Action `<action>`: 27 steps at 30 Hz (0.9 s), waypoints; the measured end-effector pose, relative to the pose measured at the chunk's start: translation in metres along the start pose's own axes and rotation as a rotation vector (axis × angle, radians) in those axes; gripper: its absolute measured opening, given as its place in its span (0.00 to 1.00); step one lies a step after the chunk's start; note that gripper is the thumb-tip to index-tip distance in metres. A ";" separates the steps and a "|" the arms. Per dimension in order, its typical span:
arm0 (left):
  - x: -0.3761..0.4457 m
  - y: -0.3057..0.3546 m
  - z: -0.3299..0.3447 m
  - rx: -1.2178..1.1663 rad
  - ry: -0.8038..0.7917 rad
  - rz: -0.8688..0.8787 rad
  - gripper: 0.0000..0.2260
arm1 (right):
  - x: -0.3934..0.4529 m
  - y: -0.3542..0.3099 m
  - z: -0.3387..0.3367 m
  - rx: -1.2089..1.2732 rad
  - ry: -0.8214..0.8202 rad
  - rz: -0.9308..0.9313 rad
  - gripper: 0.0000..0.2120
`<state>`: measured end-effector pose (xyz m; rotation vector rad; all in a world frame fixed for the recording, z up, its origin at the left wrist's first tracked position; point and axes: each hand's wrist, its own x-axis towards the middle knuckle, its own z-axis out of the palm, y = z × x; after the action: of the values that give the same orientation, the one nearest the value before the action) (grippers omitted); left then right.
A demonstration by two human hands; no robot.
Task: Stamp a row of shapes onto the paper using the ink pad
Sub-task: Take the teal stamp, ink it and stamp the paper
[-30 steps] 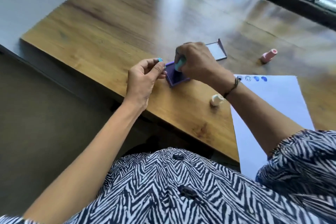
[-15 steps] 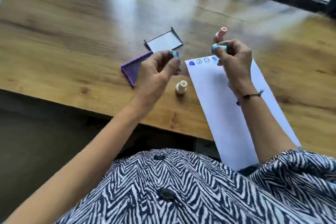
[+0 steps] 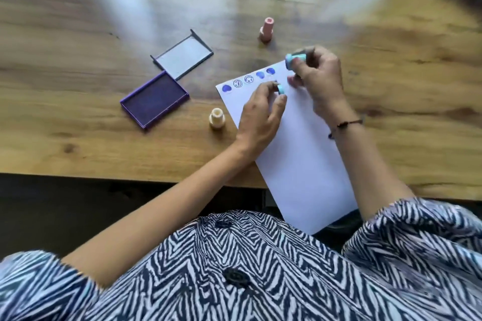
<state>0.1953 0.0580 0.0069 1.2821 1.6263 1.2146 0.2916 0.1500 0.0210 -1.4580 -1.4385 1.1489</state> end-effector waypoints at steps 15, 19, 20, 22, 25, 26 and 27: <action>0.000 -0.003 -0.001 0.029 -0.009 0.021 0.14 | 0.033 -0.012 0.008 -0.980 -0.228 -0.474 0.10; 0.001 -0.003 -0.001 0.025 -0.013 0.024 0.14 | 0.035 -0.011 0.008 -1.011 -0.218 -0.487 0.09; 0.001 -0.003 -0.001 0.024 -0.014 0.025 0.14 | 0.035 -0.010 0.008 -1.014 -0.218 -0.487 0.09; 0.000 -0.003 -0.001 0.022 -0.014 0.028 0.14 | 0.035 -0.009 0.008 -1.015 -0.225 -0.483 0.09; 0.001 -0.004 -0.001 0.030 -0.009 0.037 0.13 | 0.036 -0.009 0.009 -1.014 -0.234 -0.470 0.09; 0.001 -0.005 -0.001 0.034 -0.008 0.041 0.13 | 0.036 -0.009 0.009 -1.017 -0.237 -0.468 0.09; 0.001 -0.005 -0.001 0.037 -0.007 0.043 0.13 | 0.036 -0.010 0.009 -1.021 -0.239 -0.468 0.09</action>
<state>0.1926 0.0586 0.0024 1.3494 1.6304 1.2101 0.2785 0.1859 0.0246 -1.4654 -2.5749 0.2549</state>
